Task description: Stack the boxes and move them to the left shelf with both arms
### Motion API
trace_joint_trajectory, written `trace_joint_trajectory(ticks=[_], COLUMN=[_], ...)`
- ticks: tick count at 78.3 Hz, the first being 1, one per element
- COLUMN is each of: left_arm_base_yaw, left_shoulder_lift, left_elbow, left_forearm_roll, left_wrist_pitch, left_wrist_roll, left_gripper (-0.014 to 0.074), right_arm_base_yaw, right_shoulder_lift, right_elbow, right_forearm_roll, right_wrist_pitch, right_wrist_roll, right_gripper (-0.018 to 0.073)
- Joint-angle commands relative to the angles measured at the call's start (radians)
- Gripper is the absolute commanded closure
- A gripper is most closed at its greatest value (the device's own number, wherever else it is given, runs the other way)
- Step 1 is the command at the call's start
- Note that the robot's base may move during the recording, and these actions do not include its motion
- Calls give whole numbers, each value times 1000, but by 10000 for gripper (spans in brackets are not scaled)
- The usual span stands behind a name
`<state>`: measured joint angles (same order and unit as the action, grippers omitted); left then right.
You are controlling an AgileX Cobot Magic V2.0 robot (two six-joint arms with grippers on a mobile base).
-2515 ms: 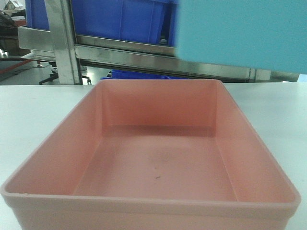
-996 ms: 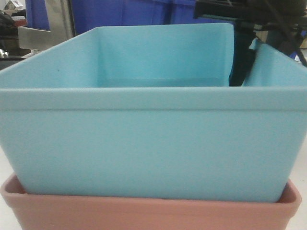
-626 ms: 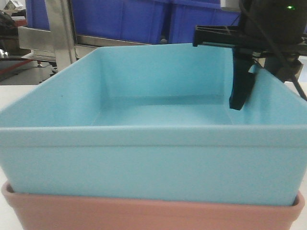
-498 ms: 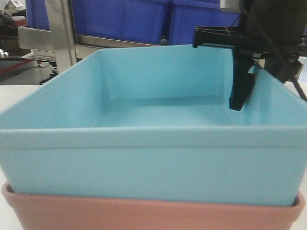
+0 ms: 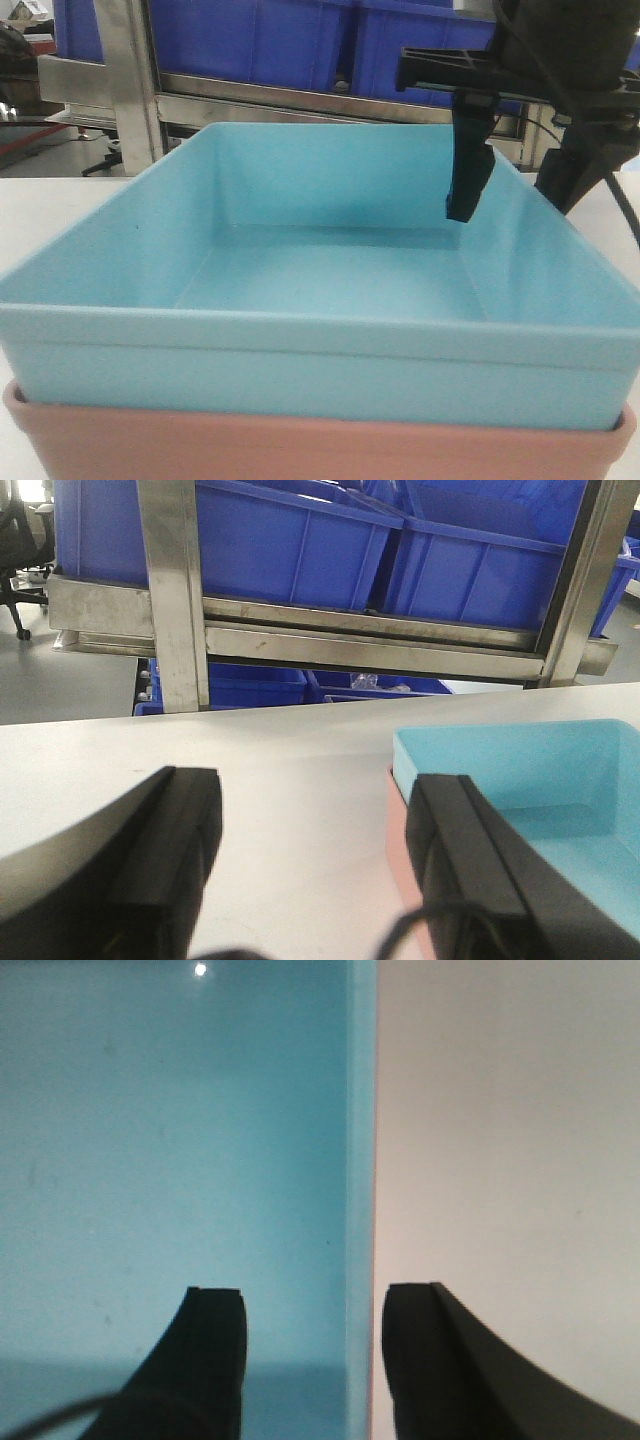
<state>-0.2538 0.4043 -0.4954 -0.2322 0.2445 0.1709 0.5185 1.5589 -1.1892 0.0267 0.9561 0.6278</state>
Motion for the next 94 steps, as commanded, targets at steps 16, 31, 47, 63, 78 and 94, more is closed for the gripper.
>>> trace_joint_trajectory(ticks=[16,31,47,63,78,94], left_arm_base_yaw=[1,1,1,1,1,-28], left_shoulder_lift=[11,36,60,141,326,561], left_elbow=[-29,-29,-29,-92,-260,-453], left_forearm_roll=[-5,-18,-94,-55,-55,-56], left_wrist_pitch=[-89,-163,-171,-32,139,315], left_wrist_roll=[4,4,4,4,4,4], left_gripper=[274,274,274,285,280,280], right_arm_base_yaw=[1,1,1,-1,-1,-1], right_shoulder_lift=[-42,-42,-42,-42,-42,-42], right_elbow=[-29,-29,-29,-32,-32,-32], right_forearm_roll=[-12,-12,-12,-12,-27,-56], right_wrist_pitch=[-23,-23,-30,-25,-14,-10], right_wrist_roll=[-13,-13,-13,-22,-39,-39], right_gripper=[165,165,165,165,165,165])
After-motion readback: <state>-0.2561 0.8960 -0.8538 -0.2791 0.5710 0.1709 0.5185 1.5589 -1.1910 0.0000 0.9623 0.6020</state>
